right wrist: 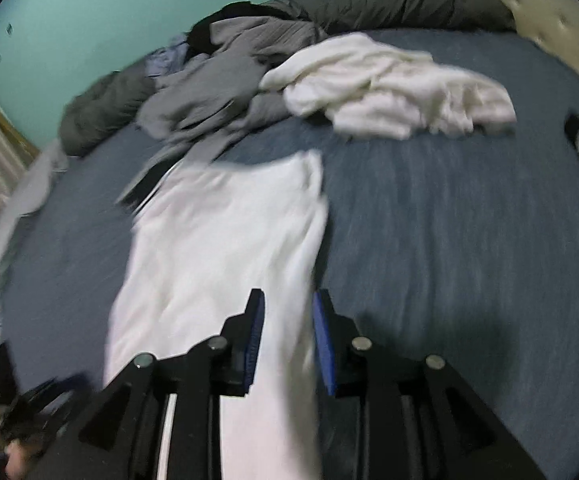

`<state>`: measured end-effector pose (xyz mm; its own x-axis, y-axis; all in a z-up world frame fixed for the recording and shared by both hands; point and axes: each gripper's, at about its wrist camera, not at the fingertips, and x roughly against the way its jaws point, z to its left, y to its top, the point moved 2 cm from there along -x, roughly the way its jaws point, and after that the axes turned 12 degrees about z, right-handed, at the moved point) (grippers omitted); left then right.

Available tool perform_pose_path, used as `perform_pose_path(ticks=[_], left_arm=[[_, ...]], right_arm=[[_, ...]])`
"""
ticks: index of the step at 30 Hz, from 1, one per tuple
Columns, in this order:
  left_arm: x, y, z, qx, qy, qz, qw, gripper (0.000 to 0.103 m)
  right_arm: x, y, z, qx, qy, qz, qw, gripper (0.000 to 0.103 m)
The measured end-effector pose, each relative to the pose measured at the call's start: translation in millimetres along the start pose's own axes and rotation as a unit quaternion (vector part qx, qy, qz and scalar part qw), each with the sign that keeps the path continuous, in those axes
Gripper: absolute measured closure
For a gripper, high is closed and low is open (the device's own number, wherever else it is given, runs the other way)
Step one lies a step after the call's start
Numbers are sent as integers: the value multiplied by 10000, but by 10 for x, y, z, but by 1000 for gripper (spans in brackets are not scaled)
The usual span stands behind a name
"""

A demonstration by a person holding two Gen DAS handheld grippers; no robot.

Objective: Fold clothes

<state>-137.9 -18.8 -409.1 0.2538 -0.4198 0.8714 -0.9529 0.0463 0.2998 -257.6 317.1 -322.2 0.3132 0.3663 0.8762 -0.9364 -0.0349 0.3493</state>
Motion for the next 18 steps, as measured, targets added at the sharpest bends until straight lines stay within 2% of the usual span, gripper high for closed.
perform_pose_path(ticks=[4, 9, 16, 17, 18], left_arm=[[25, -176, -161, -158, -175, 93, 9997, 27], [-82, -343, -265, -199, -353, 318, 9987, 27], [-38, -398, -196, -8, -549, 275, 9981, 28], [-60, -394, -190, 20, -619, 307, 9976, 30], [-84, -391, -185, 45, -686, 340, 9971, 36]], right_arm=[[139, -629, 18, -212, 117, 65, 9997, 78], [210, -1088, -9, -557, 171, -21, 9983, 78], [153, -1221, 55, -607, 84, -120, 9980, 78], [144, -1224, 47, -632, 78, -133, 9979, 78], [135, -1227, 40, -657, 72, -145, 9977, 78]])
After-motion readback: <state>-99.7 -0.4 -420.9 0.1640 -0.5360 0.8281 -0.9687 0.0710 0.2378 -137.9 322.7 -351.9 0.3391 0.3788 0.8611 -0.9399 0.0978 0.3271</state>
